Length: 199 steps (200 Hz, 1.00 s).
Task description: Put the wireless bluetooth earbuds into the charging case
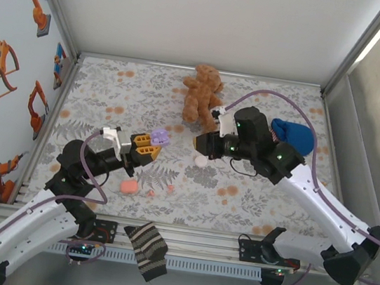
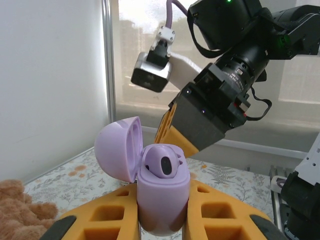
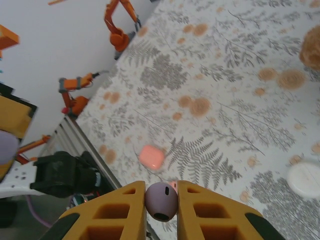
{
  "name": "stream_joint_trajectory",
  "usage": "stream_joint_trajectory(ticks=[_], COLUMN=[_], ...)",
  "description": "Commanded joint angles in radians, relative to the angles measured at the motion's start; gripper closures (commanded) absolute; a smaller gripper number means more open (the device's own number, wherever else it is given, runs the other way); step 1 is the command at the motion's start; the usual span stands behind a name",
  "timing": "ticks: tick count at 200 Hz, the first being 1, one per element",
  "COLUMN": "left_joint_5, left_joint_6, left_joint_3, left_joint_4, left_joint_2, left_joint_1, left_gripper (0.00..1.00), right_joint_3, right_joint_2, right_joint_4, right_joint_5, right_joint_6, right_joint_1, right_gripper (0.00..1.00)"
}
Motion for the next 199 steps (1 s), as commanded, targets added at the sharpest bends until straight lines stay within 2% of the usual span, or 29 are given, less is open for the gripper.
stream_joint_trajectory(ticks=[1,59,112,199], left_joint_5=[0.008,0.021,0.042,0.058], left_joint_6=[-0.016,-0.023,-0.024,-0.031], left_joint_3=[0.023,0.030,0.026,0.035], left_joint_4=[0.062,0.099,0.179,0.215], left_joint_2=[0.006,0.050,0.116,0.152], left_joint_1=[-0.004,-0.004,-0.004,-0.004], left_gripper=[1.00,1.00,1.00,1.00], right_joint_3=[0.035,0.052,0.050,0.058], right_joint_2=[-0.026,-0.057,-0.001,0.064], right_joint_4=[0.135,0.298,0.403,0.436], right_joint_5=[-0.088,-0.204,-0.345,-0.375], right_joint_6=[0.056,0.146,0.234,0.256], right_joint_1=[-0.006,-0.005,-0.004,0.030], right_gripper=[0.81,0.81,0.81,0.81])
